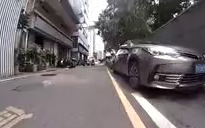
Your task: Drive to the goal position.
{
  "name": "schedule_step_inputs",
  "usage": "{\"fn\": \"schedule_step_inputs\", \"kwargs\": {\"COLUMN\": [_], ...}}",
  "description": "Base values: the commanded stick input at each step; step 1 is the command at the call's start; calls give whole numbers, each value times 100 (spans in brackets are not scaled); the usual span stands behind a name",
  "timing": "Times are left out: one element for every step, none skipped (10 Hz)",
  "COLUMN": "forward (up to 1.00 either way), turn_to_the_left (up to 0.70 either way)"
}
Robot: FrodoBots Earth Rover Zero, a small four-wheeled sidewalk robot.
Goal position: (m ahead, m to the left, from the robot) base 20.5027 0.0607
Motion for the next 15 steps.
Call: {"fn": "schedule_step_inputs", "kwargs": {"forward": [70,70,70,70,70,70,70,70,70,70,70,70,70,70,70], "turn_to_the_left": [0,0,0,0,0,0,0,0,0,0,0,0,0,0,0]}}
